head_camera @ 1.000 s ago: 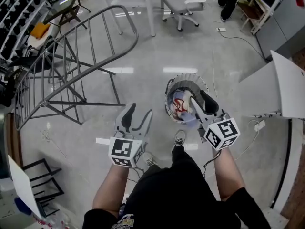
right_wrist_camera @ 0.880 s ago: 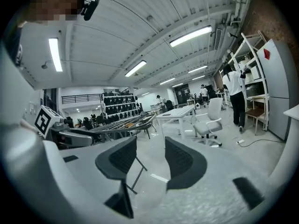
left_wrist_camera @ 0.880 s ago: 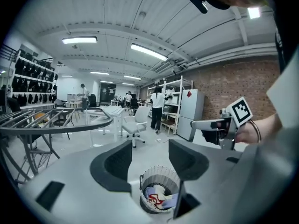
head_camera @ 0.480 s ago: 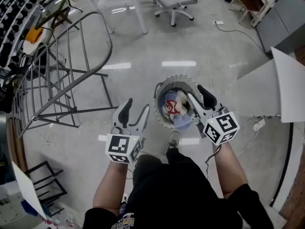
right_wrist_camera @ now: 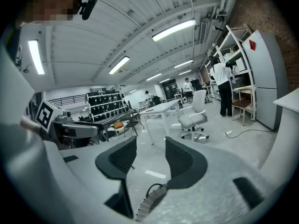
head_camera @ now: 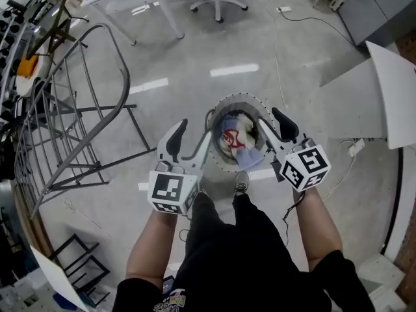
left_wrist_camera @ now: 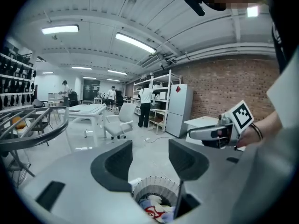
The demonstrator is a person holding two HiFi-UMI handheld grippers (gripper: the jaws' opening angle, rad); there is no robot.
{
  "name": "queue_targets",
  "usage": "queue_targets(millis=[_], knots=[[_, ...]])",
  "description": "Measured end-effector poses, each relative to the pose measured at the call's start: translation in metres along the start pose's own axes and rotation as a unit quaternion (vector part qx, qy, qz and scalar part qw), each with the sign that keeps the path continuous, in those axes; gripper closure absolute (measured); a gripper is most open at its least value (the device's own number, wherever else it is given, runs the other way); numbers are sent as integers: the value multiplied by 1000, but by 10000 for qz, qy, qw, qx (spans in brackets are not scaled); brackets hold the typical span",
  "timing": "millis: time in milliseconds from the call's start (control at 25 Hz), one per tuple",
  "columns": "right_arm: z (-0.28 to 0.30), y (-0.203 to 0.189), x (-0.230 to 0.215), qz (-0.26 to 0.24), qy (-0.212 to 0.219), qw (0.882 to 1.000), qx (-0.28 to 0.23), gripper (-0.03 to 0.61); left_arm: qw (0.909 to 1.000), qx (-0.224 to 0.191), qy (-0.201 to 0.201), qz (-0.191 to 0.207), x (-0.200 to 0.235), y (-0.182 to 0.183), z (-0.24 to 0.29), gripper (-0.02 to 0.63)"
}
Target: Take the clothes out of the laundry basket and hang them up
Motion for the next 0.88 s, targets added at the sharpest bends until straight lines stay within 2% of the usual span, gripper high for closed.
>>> queue_targets(millis=[480, 720, 880], knots=[[62, -55, 1, 339, -929, 9945, 350, 371, 9937, 351, -1066, -29, 74, -48, 60, 390], [83, -113, -10, 443, -1222, 9899, 572, 371, 9885, 434, -1441, -131, 87, -108, 90, 390], [94, -163, -17, 419, -1241, 9877, 855, 373, 9870, 519, -1495, -263, 91, -153, 103, 390]])
Point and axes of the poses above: the fingertips, and each gripper's own axes: z forward along the fingers, x to its left, y out of its top, the point moved 8 cm from there along -z, backward along the fingers, and after that the axes turned 13 degrees about -y, right-handed, at the moved point
